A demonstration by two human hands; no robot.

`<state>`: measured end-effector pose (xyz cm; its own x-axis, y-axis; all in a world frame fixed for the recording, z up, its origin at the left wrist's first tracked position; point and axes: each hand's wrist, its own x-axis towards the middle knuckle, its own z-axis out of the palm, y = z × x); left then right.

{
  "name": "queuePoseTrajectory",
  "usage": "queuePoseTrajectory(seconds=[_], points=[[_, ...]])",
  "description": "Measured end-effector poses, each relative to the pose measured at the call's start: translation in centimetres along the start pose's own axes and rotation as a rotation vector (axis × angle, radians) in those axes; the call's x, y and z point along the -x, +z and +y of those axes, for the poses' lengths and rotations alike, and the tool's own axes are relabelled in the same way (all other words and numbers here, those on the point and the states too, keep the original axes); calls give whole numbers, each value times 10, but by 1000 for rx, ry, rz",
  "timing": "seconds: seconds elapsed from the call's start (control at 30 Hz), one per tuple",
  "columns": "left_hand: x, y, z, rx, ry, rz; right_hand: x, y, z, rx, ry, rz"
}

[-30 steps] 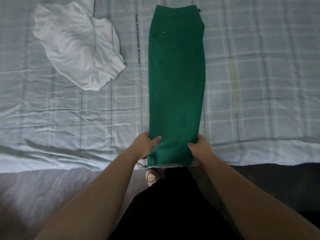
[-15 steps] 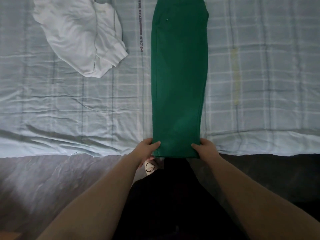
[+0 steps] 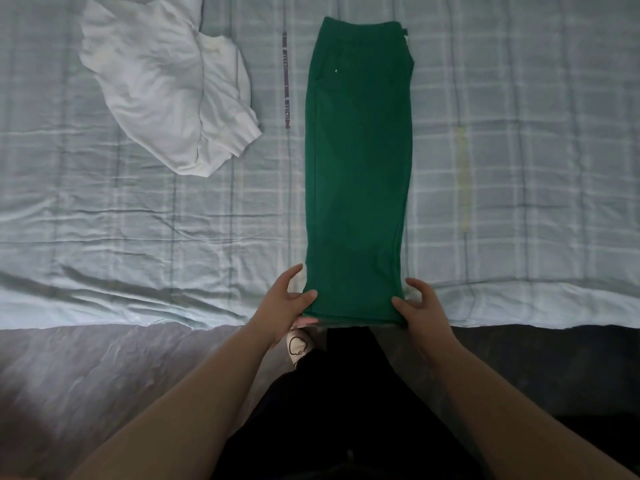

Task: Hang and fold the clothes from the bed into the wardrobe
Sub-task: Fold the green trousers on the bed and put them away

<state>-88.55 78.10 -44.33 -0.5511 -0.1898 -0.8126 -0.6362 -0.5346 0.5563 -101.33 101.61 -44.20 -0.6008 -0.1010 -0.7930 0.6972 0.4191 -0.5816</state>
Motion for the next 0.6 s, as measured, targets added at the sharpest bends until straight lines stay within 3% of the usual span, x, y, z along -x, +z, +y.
queuePoseTrajectory(seconds=[0.13,0.33,0.5,0.6], points=[[-4,6,55,114,9,30,-2,1,-56,-72,-76,-39],[-43,22,169,347,85,-64,-43,6,-180,-259,-125,-113],[-97,37,261,-27,283,96,-111,20,-272,-73,-286,-115],[-141,45,311,-228,372,309,-162,31,-313,36,-365,-54]])
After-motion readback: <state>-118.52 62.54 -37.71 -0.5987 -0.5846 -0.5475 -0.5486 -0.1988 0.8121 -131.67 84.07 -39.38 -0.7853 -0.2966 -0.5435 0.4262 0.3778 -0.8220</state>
